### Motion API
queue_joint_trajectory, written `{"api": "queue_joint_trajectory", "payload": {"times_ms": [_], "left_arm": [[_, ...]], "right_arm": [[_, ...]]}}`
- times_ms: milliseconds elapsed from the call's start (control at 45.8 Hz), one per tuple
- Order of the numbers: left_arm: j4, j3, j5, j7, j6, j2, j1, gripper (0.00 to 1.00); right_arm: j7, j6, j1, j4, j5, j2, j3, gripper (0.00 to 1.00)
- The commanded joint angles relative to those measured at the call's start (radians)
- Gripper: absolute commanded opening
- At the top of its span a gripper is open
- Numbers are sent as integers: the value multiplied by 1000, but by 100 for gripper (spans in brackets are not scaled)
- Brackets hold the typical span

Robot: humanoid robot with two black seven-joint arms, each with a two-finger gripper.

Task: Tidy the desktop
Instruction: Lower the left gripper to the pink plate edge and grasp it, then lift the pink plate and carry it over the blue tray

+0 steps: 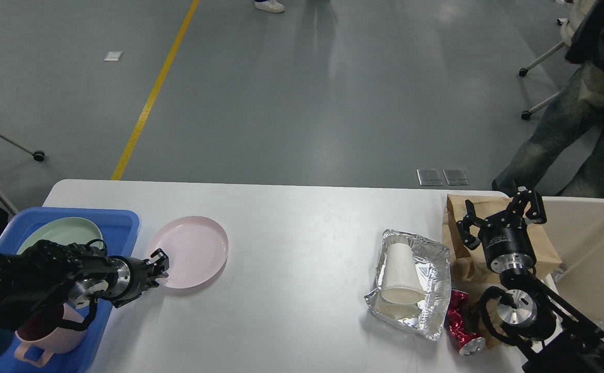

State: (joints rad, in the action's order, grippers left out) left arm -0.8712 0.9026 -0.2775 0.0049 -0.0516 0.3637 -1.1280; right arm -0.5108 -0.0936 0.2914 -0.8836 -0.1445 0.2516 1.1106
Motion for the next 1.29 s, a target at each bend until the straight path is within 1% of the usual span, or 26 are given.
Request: {"api": "queue_joint_trajectory", "payload": {"times_ms": [0, 262, 328, 350, 656, 874, 962, 1071, 1158, 1268], "left_arm": [[1, -1, -2, 13, 6, -2, 7, 25], [1, -11, -2, 17, -1, 6, 10, 9], [1, -11, -2, 17, 1, 6, 10, 1], [0, -11, -3, 17, 1, 6, 10, 0], [-17, -40, -5, 15, -8, 15, -4, 0], [-72, -33, -5, 12, -131, 78, -67, 0], [-135, -25, -5, 12, -178, 129, -139, 0], [-259, 27, -6, 12, -185, 195, -239, 0], [-371, 146, -14, 7, -186, 216, -387, 0], [-501, 332, -20, -2, -197, 218, -616, 0]], "right_arm": [[0, 0, 0, 0, 2, 0, 0, 100], [0, 0, 0, 0, 0, 0, 0, 100], [0, 0, 0, 0, 0, 0, 0, 100], [0, 0, 0, 0, 0, 0, 0, 100], [0, 0, 0, 0, 0, 0, 0, 100], [0, 0, 0, 0, 0, 0, 0, 100], [0, 0, 0, 0, 2, 0, 0, 100], [0, 0, 0, 0, 0, 0, 0, 100], [0, 0, 0, 0, 0, 0, 0, 100], [0, 0, 0, 0, 0, 0, 0, 100]]}}
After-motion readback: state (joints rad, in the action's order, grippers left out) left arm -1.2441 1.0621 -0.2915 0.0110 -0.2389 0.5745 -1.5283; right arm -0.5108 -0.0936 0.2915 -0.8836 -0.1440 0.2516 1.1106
